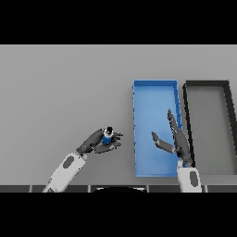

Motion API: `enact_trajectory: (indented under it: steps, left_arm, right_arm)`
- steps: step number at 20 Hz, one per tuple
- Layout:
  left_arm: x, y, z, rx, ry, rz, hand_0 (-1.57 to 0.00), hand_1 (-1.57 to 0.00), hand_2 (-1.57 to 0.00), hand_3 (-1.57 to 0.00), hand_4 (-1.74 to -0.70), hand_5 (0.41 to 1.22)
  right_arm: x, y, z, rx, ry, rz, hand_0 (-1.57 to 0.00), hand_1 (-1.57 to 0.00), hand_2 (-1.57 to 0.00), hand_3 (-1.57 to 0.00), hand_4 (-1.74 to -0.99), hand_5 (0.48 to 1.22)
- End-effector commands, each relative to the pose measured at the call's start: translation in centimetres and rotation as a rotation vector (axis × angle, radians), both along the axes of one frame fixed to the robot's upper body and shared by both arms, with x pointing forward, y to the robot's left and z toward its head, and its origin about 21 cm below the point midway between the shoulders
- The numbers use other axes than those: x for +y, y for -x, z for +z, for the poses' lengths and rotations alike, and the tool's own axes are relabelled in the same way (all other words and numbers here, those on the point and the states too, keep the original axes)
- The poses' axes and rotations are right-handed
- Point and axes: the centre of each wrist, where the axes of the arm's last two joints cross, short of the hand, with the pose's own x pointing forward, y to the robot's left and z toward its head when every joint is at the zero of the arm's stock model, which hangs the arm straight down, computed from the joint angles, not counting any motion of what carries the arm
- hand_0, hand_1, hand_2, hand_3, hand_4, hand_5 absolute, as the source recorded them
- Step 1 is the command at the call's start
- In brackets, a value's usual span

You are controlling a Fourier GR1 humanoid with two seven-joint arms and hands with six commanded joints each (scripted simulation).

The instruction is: Pick up the blue pipe and place it into the blue bin.

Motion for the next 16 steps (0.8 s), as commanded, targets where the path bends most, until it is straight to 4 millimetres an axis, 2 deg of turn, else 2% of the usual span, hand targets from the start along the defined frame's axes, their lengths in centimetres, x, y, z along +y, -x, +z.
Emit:
enact_trajectory:
  steps: [1,4,5,7,9,12,14,16]
  left_arm:
    - [-0.4,0.1,0.1,-0.013,0.010,-0.011,-1.38,-1.41,-1.42,-1.34,-1.67,1.155]
    - [-1.6,0.0,1.8,-0.064,0.079,-0.032,-1.47,-1.49,-1.50,-1.40,-1.70,1.187]
    - [-1.3,-0.1,2.4,-0.093,0.088,-0.039,-1.49,-1.50,-1.51,-1.42,-1.71,1.194]
    - [-2.2,0.1,4.3,-0.144,0.132,-0.072,-1.52,-1.53,-1.53,-1.43,-1.71,1.204]
    - [-2.4,0.4,5.4,-0.159,0.133,-0.101,-1.54,-1.54,-1.55,-1.44,-1.72,1.210]
    - [-2.9,-0.3,7.5,-0.160,0.125,-0.131,-1.55,-1.56,-1.56,-1.45,-1.72,1.215]
    - [-3.0,-0.4,8.2,-0.158,0.110,-0.146,-1.56,-1.56,-1.56,-1.45,-1.73,1.217]
    - [-3.7,-0.2,8.1,-0.150,0.097,-0.160,-1.56,-1.57,-1.57,-1.44,-1.73,1.219]
  right_arm:
    - [-0.2,-0.4,0.1,0.008,0.013,-0.004,0.00,0.00,0.00,0.00,-1.252,0.619]
    - [-0.1,-0.5,0.2,0.003,0.014,0.001,0.00,0.00,0.00,0.00,-1.244,0.623]
    - [0.2,-0.4,0.1,0.003,0.013,0.004,0.00,0.00,0.00,0.00,-1.248,0.627]
    - [-0.2,-0.3,0.3,-0.008,0.025,-0.001,0.00,0.00,0.00,0.00,-1.239,0.629]
    - [-0.4,0.0,-0.1,0.007,0.038,-0.001,0.00,0.00,0.00,0.00,-1.221,0.631]
    - [-0.4,-0.3,0.1,-0.018,0.031,0.001,0.00,0.00,0.00,0.00,-1.216,0.637]
    - [-0.6,0.0,-0.3,-0.015,0.038,0.004,0.00,0.00,0.00,0.00,-1.208,0.640]
    - [-0.7,0.0,0.0,-0.019,0.039,0.002,0.00,0.00,0.00,0.00,-1.189,0.631]
